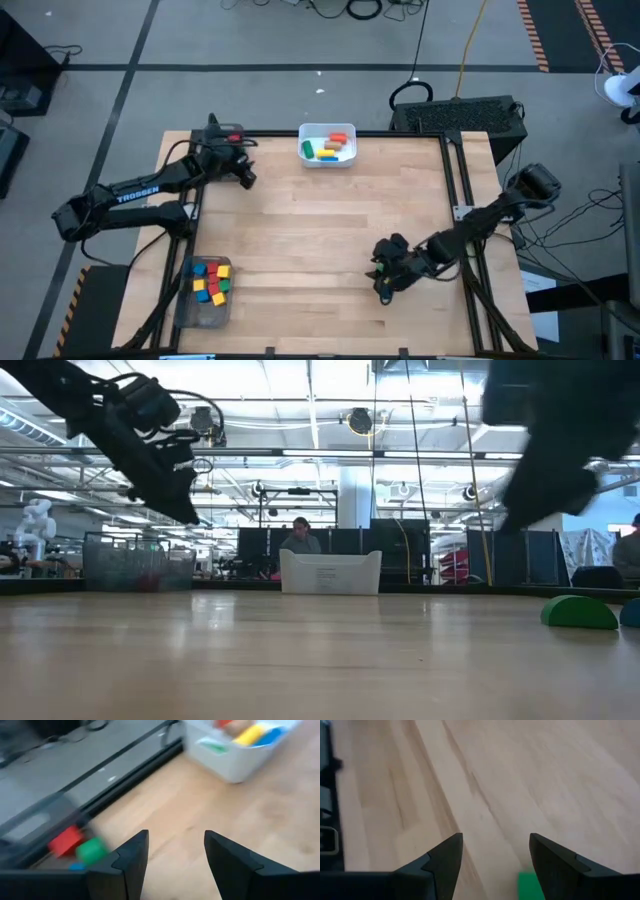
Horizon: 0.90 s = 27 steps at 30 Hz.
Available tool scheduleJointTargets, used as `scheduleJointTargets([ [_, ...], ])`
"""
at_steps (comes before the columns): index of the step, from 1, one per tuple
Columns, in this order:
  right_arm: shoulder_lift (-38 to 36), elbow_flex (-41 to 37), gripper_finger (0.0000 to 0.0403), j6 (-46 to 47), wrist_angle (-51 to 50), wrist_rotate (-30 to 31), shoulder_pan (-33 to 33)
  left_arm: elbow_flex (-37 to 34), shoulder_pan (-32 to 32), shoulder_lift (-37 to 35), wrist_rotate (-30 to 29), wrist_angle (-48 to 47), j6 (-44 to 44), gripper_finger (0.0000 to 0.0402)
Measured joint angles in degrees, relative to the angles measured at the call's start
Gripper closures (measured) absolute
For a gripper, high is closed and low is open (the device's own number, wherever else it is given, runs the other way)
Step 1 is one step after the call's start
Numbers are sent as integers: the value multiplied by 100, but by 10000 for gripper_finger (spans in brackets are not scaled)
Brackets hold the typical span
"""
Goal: Sort blocks by size
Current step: Put the green semicircle block into the top black bin
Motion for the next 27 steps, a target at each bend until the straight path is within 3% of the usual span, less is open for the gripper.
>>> scheduleJointTargets([
  [5, 184, 0, 188, 904, -608, 455, 506, 0, -470, 0, 263, 456, 171, 206],
  [15, 669, 0, 188, 981, -629, 1393, 1356, 0, -1468, 0, 445, 1352, 480, 206],
  [27, 1656, 24, 188, 992, -611, 1938, 1435, 2, -2585, 4, 752, 1898, 482, 206],
])
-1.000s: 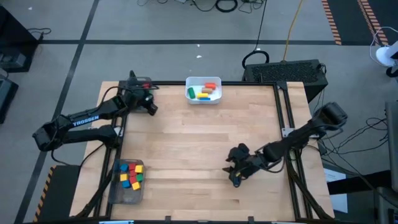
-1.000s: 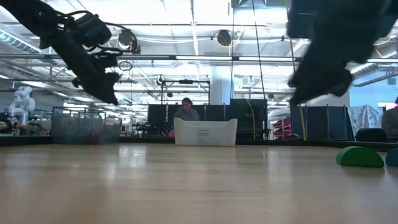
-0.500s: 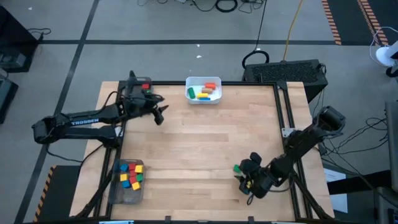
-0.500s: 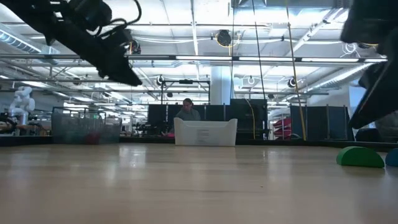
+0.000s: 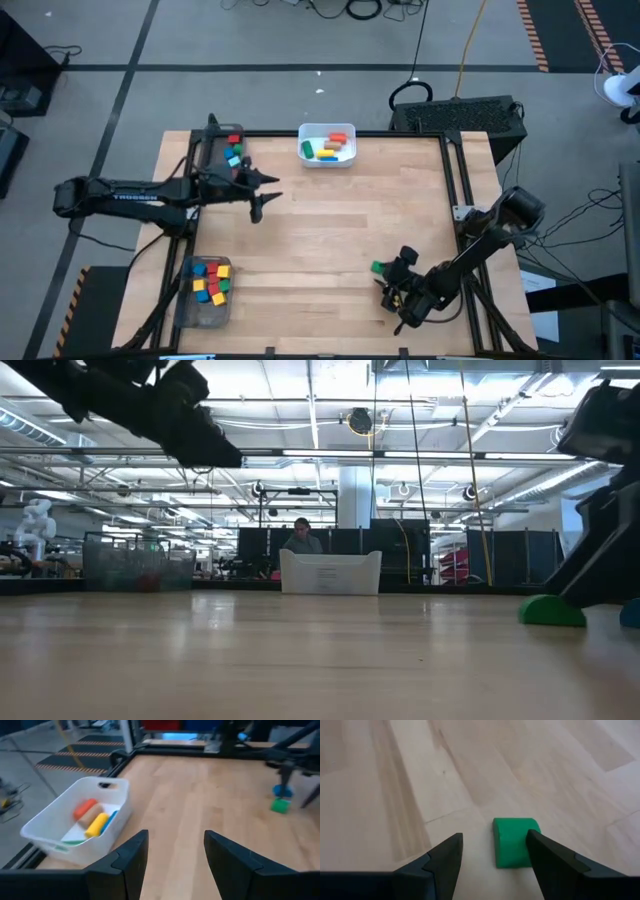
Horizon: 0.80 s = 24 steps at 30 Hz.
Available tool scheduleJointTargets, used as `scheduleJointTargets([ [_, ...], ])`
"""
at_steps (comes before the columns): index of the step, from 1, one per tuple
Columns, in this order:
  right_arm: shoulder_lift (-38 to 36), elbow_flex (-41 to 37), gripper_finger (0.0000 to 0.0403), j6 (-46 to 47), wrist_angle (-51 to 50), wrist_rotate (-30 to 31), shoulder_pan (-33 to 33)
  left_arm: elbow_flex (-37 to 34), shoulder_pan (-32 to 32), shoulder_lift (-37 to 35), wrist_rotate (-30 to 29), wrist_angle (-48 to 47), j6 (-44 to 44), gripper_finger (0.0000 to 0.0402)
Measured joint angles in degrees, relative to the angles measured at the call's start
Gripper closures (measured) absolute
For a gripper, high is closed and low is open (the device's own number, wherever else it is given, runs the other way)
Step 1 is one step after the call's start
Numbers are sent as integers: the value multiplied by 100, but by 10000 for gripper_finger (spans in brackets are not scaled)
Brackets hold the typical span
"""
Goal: Sort blocks by size
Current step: Put the green semicircle block into the top black bin
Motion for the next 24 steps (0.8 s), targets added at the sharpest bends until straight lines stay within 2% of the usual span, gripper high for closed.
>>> scheduleJointTargets([
  [5, 87, 19, 193, -21, -11, 294, 4, 2, -334, 0, -11, 6, 0, 206],
  [14, -184, 449, 216, -749, -367, 491, 22, 2, -720, 2, -26, 439, 1, 206],
  [20, -226, 529, 233, -419, -1064, 526, 21, 2, -951, 129, -40, 754, 140, 206],
  [24, -226, 529, 238, -209, -1084, 460, 21, 2, -1096, 385, -17, 772, 147, 206],
])
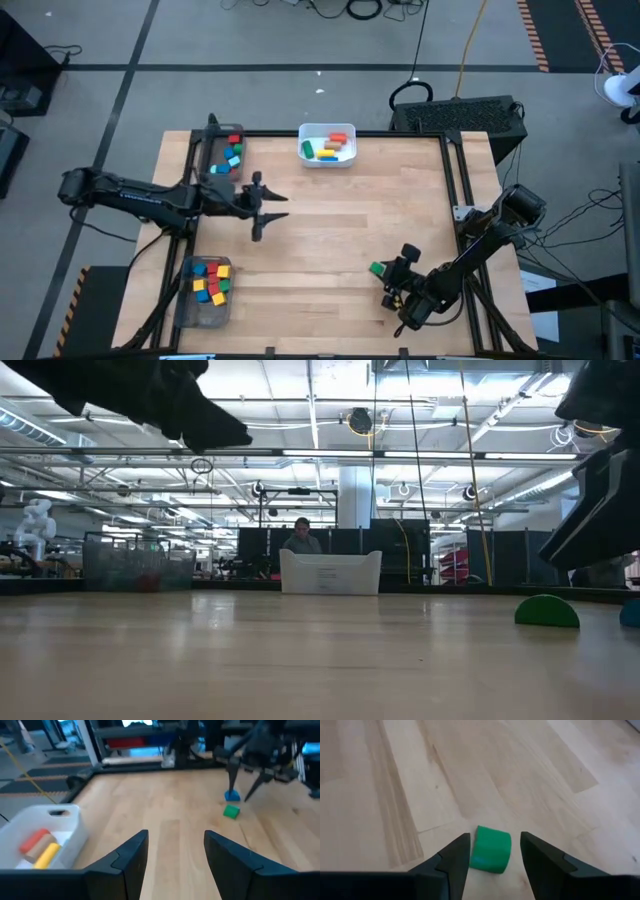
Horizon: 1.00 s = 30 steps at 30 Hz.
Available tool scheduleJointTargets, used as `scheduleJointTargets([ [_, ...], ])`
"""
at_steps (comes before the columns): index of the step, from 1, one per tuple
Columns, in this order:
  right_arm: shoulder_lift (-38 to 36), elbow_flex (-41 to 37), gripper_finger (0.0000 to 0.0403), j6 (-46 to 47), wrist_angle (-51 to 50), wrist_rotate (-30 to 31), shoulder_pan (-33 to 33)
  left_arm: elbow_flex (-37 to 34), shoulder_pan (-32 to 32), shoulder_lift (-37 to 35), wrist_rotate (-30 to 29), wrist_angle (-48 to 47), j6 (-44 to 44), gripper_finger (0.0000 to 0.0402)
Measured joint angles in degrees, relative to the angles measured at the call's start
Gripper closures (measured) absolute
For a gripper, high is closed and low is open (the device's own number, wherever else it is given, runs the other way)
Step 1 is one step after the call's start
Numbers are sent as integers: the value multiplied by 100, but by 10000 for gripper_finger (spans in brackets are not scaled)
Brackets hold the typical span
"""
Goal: Sort blocks by size
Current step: Put the green semicircle block into the top black bin
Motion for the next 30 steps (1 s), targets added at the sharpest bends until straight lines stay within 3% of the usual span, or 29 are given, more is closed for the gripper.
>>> scheduleJointTargets([
  [6, 114, 0, 231, 275, 24, -20, -5, 0, -201, 574, 11, 294, 149, 206],
  [15, 544, 0, 171, 823, 11, -57, -26, 1, -363, 1386, 20, 1237, 400, 206],
  [19, 734, 13, 162, 845, 100, -253, -64, 2, -360, 1619, 20, 1346, 402, 206],
  [24, 877, 26, 183, 891, 228, -167, -97, 2, -360, 1846, 20, 1670, 408, 206],
  [30, 887, 22, 252, 885, 398, -143, -183, 2, -360, 1962, 44, 1894, 777, 206],
])
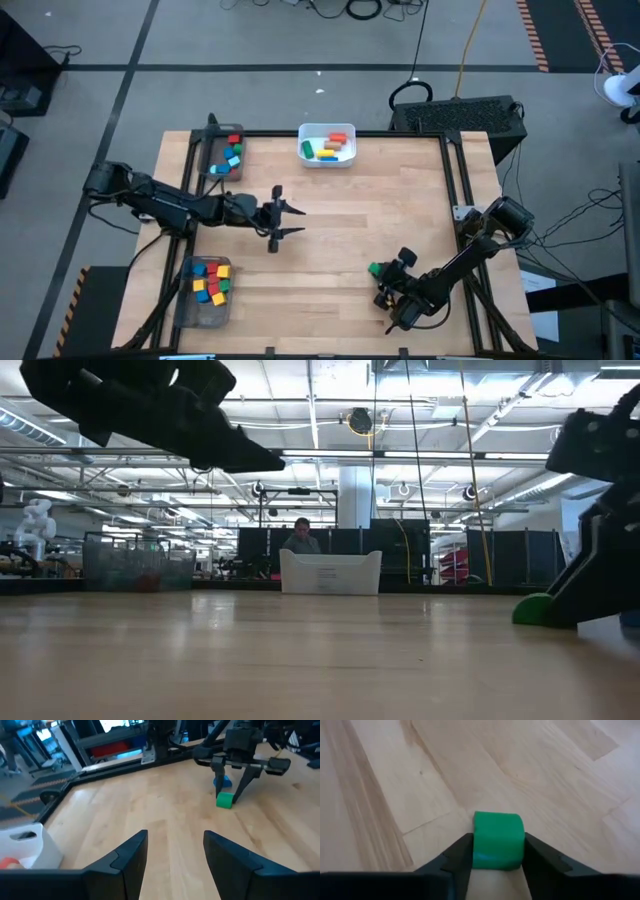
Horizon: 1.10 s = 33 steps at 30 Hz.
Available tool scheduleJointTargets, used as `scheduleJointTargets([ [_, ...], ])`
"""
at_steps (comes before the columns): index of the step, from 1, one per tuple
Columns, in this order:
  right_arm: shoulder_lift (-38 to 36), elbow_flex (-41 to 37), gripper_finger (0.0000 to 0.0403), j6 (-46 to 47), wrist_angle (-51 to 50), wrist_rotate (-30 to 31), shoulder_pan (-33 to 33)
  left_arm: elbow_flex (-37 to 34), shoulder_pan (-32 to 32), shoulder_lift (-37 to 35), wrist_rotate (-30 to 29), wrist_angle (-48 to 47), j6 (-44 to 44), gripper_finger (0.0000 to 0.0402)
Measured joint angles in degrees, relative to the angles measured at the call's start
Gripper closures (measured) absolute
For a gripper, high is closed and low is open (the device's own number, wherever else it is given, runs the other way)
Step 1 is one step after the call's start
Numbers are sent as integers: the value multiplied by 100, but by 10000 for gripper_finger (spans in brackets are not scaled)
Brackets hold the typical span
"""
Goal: Sort blocks by size
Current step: Put the green semicircle block into the top black bin
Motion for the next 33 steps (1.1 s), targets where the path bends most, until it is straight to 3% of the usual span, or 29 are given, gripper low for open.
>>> scheduleJointTargets([
  [3, 0, -5, 290, -22, 102, 39, -18, 0, 0, 0, -50, 30, 257, 206],
  [6, 15, -24, 290, -161, 310, 147, -28, 0, 0, 0, -48, 121, 300, 206],
  [10, 31, -30, 290, -628, 797, 318, -136, 0, -93, -2, 73, 306, 1014, 206],
  [20, 27, -28, 290, -2690, 2515, 215, -888, 2, -395, -2, 426, 636, 1929, 206],
  [33, 19, -26, 290, -4099, 3943, -930, -1737, 2, -636, -2, 199, 628, 2319, 206],
])
